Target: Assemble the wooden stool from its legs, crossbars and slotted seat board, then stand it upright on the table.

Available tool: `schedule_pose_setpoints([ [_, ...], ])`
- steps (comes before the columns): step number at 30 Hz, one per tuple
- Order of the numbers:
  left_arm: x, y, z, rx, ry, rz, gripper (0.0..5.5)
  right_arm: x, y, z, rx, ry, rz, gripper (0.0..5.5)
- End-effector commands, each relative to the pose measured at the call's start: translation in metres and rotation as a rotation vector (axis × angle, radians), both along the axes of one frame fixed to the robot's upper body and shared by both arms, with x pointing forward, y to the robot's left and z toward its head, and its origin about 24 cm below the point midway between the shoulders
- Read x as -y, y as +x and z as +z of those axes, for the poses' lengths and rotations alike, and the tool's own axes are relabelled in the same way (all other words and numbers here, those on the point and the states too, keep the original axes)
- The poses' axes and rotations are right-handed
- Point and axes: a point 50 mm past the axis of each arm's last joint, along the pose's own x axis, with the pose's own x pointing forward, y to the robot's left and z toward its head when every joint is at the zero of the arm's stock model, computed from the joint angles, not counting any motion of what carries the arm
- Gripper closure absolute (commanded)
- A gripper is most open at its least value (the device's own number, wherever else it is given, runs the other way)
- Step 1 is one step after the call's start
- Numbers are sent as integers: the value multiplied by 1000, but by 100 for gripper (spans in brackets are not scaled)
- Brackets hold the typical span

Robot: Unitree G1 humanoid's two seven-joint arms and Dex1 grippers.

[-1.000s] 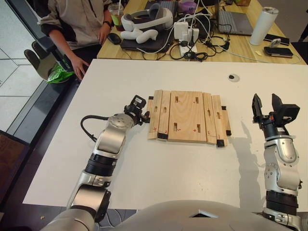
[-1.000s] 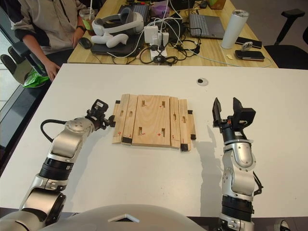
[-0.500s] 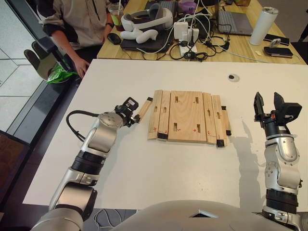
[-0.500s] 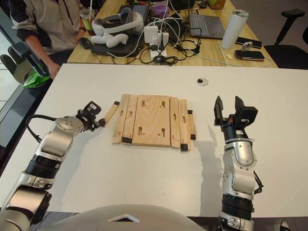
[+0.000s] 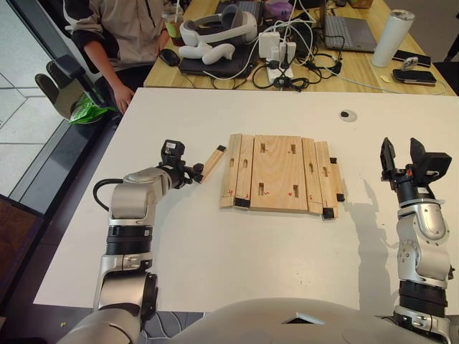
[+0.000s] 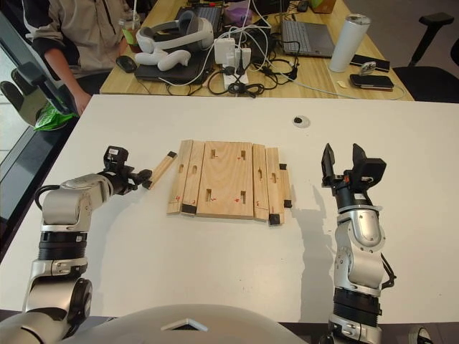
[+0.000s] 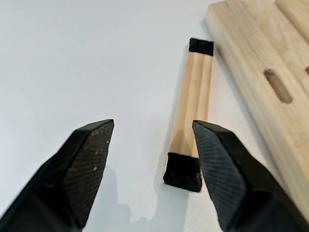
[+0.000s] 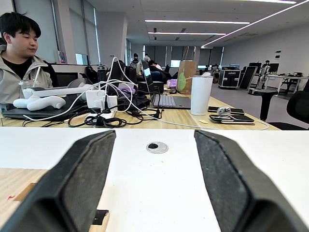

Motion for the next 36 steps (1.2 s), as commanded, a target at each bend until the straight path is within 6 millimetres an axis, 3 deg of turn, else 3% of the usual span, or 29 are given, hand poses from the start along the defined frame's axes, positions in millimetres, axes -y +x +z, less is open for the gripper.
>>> schedule_pose_setpoints([
  [1, -5, -3, -2, -9, -14, 7, 247, 3, 4, 3, 0, 37, -27, 244],
  [9, 3, -5, 13, 63, -67, -49, 247, 3, 2, 1, -16, 35, -26, 244],
  [19, -2, -21, -13, -25, 89, -166, 247, 2, 9, 3, -16, 26, -12, 244],
  [27, -1, -20, -18, -23, 114, -180, 247, 1, 12, 3, -18, 17, -7, 244],
  [36, 2, -16, -21, -74, 77, -226, 381, -2, 12, 2, -14, 10, -6, 241],
])
